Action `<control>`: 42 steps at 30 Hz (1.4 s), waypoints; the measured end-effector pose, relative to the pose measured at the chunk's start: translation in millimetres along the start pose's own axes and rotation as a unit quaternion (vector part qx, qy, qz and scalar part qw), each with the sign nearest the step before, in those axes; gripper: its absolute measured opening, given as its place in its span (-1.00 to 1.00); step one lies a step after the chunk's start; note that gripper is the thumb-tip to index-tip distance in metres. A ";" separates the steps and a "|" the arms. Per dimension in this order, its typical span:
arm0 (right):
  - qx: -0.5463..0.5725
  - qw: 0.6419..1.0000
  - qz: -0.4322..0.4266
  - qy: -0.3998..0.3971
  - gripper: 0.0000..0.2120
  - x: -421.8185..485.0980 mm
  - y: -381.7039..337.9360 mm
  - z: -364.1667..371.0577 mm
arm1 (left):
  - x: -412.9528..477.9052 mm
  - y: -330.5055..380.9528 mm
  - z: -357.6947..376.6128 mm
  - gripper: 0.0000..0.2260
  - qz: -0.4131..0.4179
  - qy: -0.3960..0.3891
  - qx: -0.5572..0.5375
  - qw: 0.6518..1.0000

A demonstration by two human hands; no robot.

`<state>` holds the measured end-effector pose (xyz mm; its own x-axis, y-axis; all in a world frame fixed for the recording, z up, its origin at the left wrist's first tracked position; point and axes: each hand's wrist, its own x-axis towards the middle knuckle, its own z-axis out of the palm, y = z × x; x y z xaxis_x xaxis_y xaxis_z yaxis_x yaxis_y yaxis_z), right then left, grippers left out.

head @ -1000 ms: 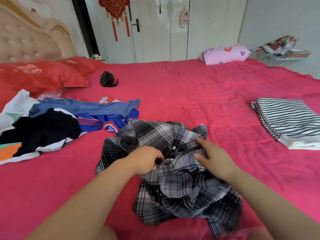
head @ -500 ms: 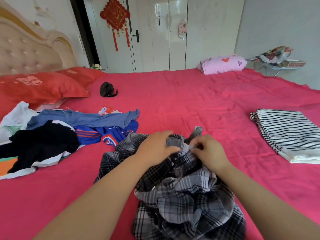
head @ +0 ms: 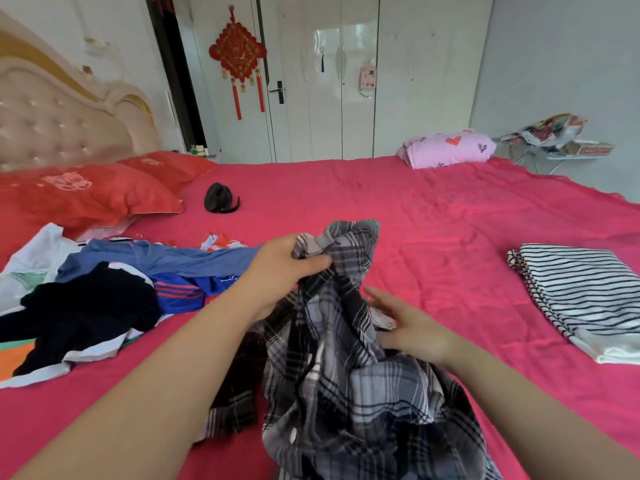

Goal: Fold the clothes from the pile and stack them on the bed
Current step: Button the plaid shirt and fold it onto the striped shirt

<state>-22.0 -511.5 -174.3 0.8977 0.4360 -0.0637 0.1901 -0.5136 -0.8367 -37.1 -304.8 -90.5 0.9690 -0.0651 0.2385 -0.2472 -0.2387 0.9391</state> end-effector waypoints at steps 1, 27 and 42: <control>-0.076 0.996 0.003 -0.039 -0.41 4.6 -0.1 6.3 | 1.1 1.6 -4.7 -0.86 -0.009 0.004 -0.040 0.999; -0.282 0.887 -0.116 0.347 -0.85 -64.1 -5.2 -56.2 | 5.9 -34.9 -1.9 -0.89 -0.091 0.267 -0.046 0.958; -0.038 0.945 0.139 0.295 -0.66 -48.6 101.3 -54.3 | -29.4 -55.4 113.3 -0.36 0.120 -0.274 0.458 0.837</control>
<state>-24.8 -624.8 -226.4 0.9783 -0.1991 0.0576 -0.0774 -0.6085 -0.7898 -52.3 -399.5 -177.6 0.8056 -0.5924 0.0092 -0.5775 -0.7815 0.2360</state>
